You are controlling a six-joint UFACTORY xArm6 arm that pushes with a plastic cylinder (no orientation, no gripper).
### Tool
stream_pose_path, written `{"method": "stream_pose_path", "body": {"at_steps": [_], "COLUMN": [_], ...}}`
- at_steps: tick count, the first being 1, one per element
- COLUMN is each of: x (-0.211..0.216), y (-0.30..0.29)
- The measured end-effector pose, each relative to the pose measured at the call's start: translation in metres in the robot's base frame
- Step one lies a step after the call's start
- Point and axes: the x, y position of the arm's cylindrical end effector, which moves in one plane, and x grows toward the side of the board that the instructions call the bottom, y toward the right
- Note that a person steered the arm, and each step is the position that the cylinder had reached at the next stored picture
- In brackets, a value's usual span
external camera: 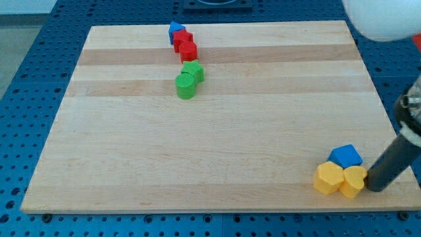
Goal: Push the yellow heart towards left
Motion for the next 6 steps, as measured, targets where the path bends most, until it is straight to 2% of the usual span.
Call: {"method": "stream_pose_path", "body": {"at_steps": [6], "x": [0.0], "y": [-0.132]}}
